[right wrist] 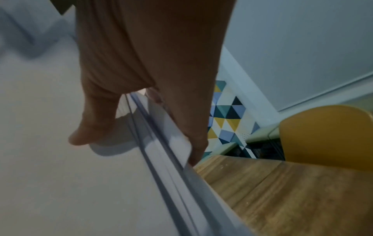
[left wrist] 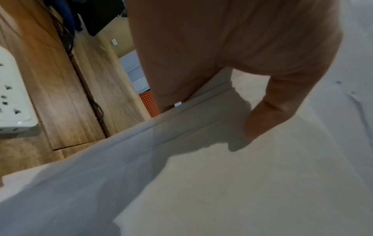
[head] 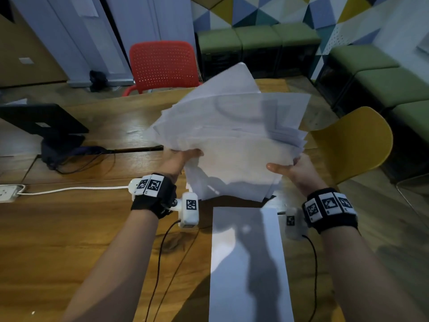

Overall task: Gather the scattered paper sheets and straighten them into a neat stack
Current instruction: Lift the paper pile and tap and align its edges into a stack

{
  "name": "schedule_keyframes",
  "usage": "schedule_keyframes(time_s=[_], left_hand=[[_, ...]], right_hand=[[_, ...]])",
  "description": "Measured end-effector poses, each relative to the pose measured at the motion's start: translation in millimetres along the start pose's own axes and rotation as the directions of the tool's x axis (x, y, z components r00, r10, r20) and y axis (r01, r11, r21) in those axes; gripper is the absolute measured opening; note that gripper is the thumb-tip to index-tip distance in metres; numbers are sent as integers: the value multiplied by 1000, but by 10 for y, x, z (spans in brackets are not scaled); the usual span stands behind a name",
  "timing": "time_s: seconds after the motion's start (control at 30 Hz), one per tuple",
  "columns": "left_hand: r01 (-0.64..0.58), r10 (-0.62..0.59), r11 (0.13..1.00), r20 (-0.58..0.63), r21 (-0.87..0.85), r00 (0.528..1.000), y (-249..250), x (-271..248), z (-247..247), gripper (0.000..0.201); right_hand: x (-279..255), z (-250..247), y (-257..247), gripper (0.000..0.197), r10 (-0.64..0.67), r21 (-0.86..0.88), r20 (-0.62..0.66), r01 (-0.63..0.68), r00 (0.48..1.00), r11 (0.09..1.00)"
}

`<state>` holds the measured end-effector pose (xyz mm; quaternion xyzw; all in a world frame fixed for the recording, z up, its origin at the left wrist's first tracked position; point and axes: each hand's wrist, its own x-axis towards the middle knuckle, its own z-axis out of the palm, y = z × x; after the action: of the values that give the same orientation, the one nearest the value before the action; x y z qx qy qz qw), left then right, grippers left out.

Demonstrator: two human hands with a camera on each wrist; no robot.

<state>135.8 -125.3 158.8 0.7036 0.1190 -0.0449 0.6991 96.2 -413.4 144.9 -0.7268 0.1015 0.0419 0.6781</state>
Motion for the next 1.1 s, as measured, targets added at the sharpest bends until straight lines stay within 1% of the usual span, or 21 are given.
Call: schedule_keyframes(time_s=[0.07,0.1,0.17,0.27,0.33,0.4,0.47,0.53,0.6,0.63,0.67,0.7,0.73,0.77,0.83,0.87,0.93,0.97,1.03,1.07,1.1], left_hand=[[-38,37,999,41,12,998,76,-46,34,57],[-75,74,997,63,13,995,137,-80,69,57],[-158,159,987,95,-20,983,259,-130,119,56],[-227,228,974,86,-19,970,348,-142,138,44],[-232,229,972,62,33,971,300,-155,203,37],[-230,230,973,23,10,973,245,-216,287,30],[-236,234,970,-39,-59,971,212,-249,297,23],[-226,220,969,-70,-96,973,152,-230,219,19],[-171,166,983,-71,-69,984,59,-180,164,19],[-130,128,991,-76,-29,989,-13,-139,162,20],[-88,89,996,-88,17,992,-83,-117,177,21],[-49,53,998,-95,46,994,-131,-116,203,18],[-18,23,999,-103,51,994,-172,-103,217,13],[-1,6,999,-111,45,994,-180,-107,232,16],[-3,8,999,-101,48,995,-174,-95,225,27],[-7,12,998,-86,60,996,-160,-94,216,28],[-6,10,997,-45,80,999,-151,-97,187,18],[5,-1,993,-34,115,999,-182,-89,164,15],[-12,13,975,0,224,1000,-261,-98,129,8],[-50,53,959,-3,281,999,-303,-103,119,9],[-95,108,938,-23,333,994,-327,-116,120,13]], right_hand=[[-13,25,17,47,13,-50,67,-10,998,999],[-26,51,12,49,14,-66,79,-8,997,998],[-58,70,-17,47,-22,-44,43,24,999,999],[-94,34,24,42,-96,28,28,95,995,995],[-86,104,105,36,-50,30,8,50,999,998],[-57,213,140,32,-2,59,-65,5,998,998],[-58,250,86,27,-47,65,-129,55,991,996],[-115,218,4,18,-146,59,-144,156,979,986],[-162,161,-46,13,-203,70,-123,213,971,975],[-157,159,-47,16,-206,65,-111,214,972,975],[-143,169,-41,23,-196,52,-94,202,976,978],[-119,190,-28,30,-170,36,-80,173,982,984],[-86,211,3,34,-127,27,-73,130,989,991],[-65,235,23,35,-84,22,-75,86,994,996],[-53,252,61,37,-39,47,-93,43,995,998],[-54,247,72,40,-43,65,-88,49,995,997],[-46,233,85,41,-67,67,-65,71,996,995],[-49,234,93,38,-70,68,-66,75,995,995],[-23,209,230,34,-12,87,-121,22,993,996],[0,189,358,41,38,70,-151,-28,988,997],[19,164,537,53,95,8,-178,-96,979,995]])
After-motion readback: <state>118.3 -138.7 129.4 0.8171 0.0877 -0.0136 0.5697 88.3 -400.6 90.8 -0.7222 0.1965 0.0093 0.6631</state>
